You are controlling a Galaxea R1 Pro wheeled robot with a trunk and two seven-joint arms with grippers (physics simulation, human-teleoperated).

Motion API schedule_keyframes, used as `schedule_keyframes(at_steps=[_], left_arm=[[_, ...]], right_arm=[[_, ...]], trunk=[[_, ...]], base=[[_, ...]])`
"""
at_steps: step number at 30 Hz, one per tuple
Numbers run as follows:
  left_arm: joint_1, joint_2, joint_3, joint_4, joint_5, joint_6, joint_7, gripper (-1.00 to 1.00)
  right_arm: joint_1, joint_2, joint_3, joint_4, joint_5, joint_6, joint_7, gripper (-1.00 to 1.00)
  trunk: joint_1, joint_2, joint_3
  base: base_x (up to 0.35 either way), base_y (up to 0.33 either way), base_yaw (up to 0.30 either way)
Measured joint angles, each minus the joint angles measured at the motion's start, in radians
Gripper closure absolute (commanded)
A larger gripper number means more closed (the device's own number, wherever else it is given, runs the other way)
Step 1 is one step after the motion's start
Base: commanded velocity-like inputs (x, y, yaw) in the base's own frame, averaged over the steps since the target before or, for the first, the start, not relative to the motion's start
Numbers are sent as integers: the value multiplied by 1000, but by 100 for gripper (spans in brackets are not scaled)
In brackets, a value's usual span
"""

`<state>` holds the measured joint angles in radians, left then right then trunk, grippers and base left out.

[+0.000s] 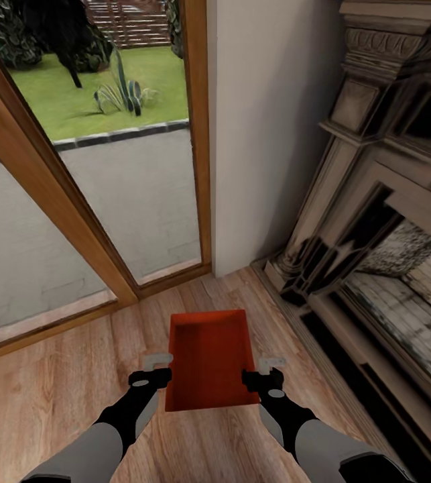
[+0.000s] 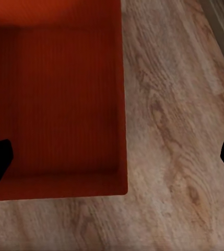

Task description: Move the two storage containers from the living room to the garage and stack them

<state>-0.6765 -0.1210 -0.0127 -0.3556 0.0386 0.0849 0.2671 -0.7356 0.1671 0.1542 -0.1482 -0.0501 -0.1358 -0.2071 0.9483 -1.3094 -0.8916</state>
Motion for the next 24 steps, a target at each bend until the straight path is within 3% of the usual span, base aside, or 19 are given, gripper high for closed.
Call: schedule_keyframes(at_steps=[9,24], left_arm=[[0,-2,0,1,5,-1,-4,-100],[0,0,1,10,8,-1,-3,-100]], right_arm=[[0,2,-1,35,0,-9,45,-100],[0,-1,-2,81,-3,-66,49,-100]], trunk=[[35,-63,-28],[92,-168,-75]], base=[[0,0,0],[0,0,0]])
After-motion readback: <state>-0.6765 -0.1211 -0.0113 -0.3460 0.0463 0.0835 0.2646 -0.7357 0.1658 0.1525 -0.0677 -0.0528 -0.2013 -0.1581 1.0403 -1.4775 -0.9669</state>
